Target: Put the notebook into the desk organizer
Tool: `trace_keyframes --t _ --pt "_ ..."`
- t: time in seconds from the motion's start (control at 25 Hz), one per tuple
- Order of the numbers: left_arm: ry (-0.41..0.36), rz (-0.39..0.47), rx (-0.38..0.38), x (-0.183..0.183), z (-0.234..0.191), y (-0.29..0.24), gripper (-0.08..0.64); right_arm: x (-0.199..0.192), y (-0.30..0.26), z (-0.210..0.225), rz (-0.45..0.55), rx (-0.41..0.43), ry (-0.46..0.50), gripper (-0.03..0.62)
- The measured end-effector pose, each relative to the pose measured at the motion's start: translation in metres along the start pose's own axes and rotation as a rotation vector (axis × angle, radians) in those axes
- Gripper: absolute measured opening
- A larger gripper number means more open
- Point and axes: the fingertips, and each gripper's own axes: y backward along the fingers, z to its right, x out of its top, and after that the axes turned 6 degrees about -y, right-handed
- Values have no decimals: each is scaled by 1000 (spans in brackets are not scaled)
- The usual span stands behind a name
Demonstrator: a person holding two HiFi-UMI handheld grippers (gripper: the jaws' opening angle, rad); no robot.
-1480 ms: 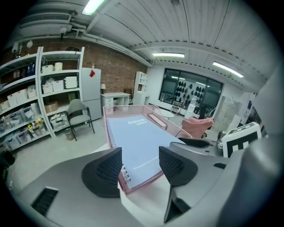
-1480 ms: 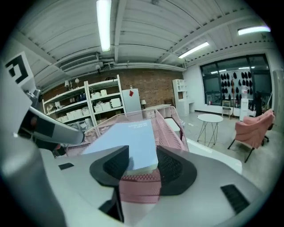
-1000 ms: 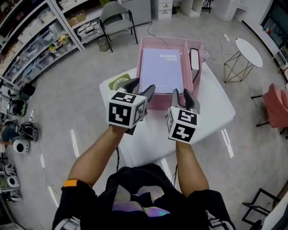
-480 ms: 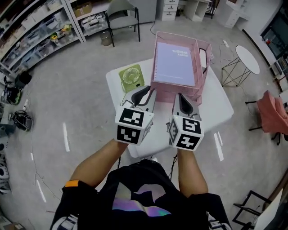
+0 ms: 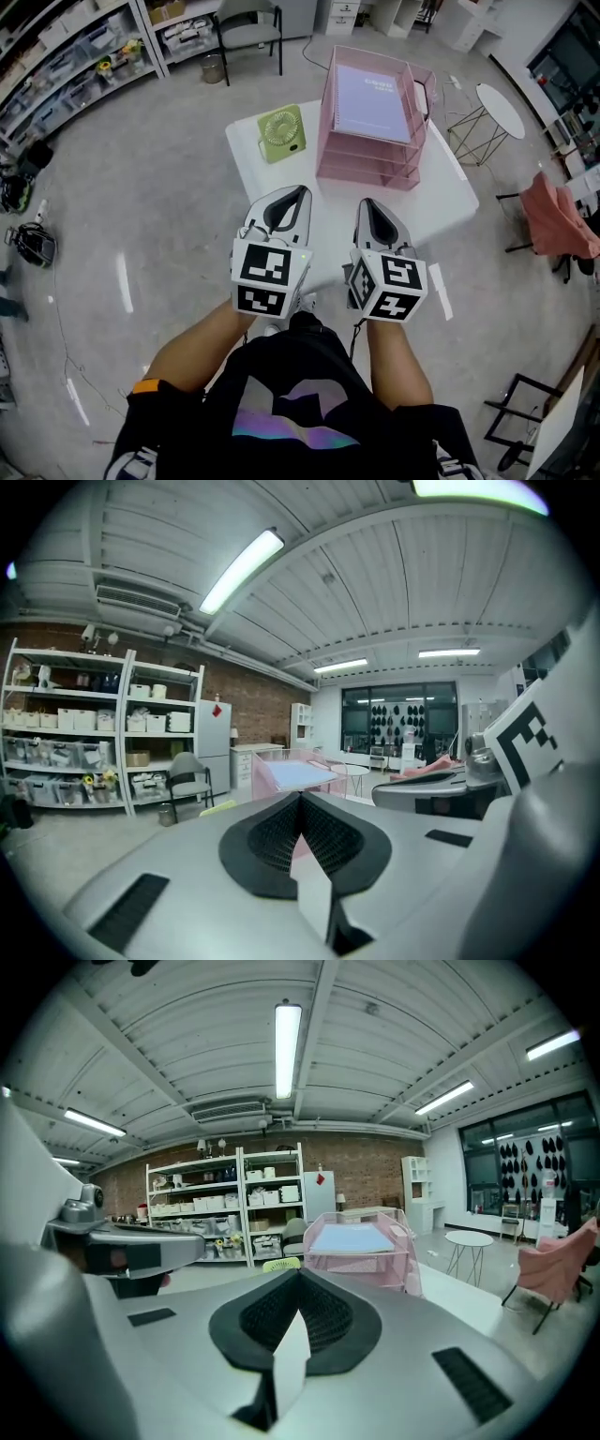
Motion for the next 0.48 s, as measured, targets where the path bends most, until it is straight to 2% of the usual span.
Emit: trace_keyframes --t 0.48 --pt "-9 16 -5 -22 45 79 8 -29 85 -14 -15 20 -1 17"
